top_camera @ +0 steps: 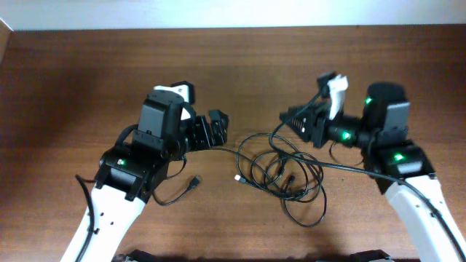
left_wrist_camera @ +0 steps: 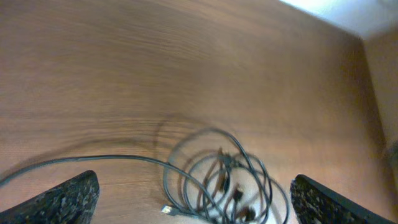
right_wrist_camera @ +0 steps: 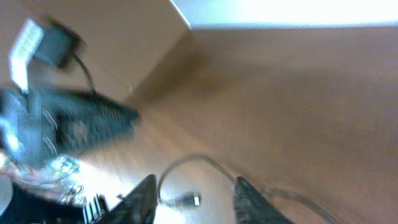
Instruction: Untangle cables
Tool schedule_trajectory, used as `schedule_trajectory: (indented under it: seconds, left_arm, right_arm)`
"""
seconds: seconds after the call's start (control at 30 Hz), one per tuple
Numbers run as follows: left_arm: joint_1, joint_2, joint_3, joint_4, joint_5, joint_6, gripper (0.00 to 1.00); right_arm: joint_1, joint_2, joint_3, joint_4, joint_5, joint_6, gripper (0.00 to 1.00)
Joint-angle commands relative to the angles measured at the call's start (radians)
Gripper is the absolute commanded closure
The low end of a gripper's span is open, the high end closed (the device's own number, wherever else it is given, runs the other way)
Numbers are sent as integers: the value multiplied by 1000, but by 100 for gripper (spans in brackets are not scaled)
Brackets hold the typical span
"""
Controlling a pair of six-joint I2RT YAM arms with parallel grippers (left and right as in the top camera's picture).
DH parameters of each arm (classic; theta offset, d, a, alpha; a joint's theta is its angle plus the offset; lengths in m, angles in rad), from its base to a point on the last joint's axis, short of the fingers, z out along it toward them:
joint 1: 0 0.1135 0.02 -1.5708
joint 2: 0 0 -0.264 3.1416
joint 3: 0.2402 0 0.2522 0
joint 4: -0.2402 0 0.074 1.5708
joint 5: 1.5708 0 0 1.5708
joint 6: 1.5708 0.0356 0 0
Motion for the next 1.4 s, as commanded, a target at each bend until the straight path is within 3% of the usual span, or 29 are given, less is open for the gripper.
schedule_trajectory:
  seconds: [0.0,0.07,0.1,0.17,0.27,0.3,0.37,0.53,0.6,0.67,0.73,0.8,0.87,0.97,1.1,1.17,1.37]
  left_arm:
    - [0,2,10,-14,184,212,1]
    - [-19,4,8,-42,191,211,1]
    - [-50,15,4,-51,191,169,1]
    - [-174,117,-9,-56,190,-31,0]
    - [-283,305,-9,-56,190,-233,2]
    - [-321,393,-9,-55,190,-328,15]
    - [-369,488,-9,-55,190,-470,59]
    - [-472,634,-9,19,122,-605,56]
    - [-493,706,-9,59,122,-608,55]
    - [-507,758,-9,115,122,-608,69]
    - [-507,774,-8,132,111,-596,100]
    - [-486,745,-3,119,105,-442,100]
    - [-424,607,1,13,3,-333,100]
    - [-362,285,1,-25,-71,-176,100]
    - [-358,-5,1,-24,-127,-169,100]
    - [-359,-48,1,-16,-126,-169,100]
    - [-359,-146,1,23,-114,-168,100]
  right_arm:
    - [-6,-9,248,-232,270,-10,46]
    - [-6,-9,391,-518,547,-10,27]
    - [-6,-13,451,-631,620,-9,22]
    - [-6,-60,524,-762,705,18,7]
    - [-6,-157,525,-840,888,96,1]
    - [-6,-182,525,-864,925,96,1]
    - [-6,-194,524,-919,972,95,2]
    - [-6,-191,523,-978,973,88,1]
    - [-6,-191,523,-996,972,61,1]
    - [-6,-191,523,-1012,972,61,1]
    - [-6,-190,523,-1028,972,61,1]
    - [-6,-190,522,-1046,972,62,1]
    - [-6,-189,513,-1049,943,93,1]
    - [-4,-151,451,-1052,634,92,1]
    - [-5,-57,278,-1019,391,61,1]
    - [-5,-52,220,-938,304,8,1]
    - [126,-51,61,-595,304,-119,0]
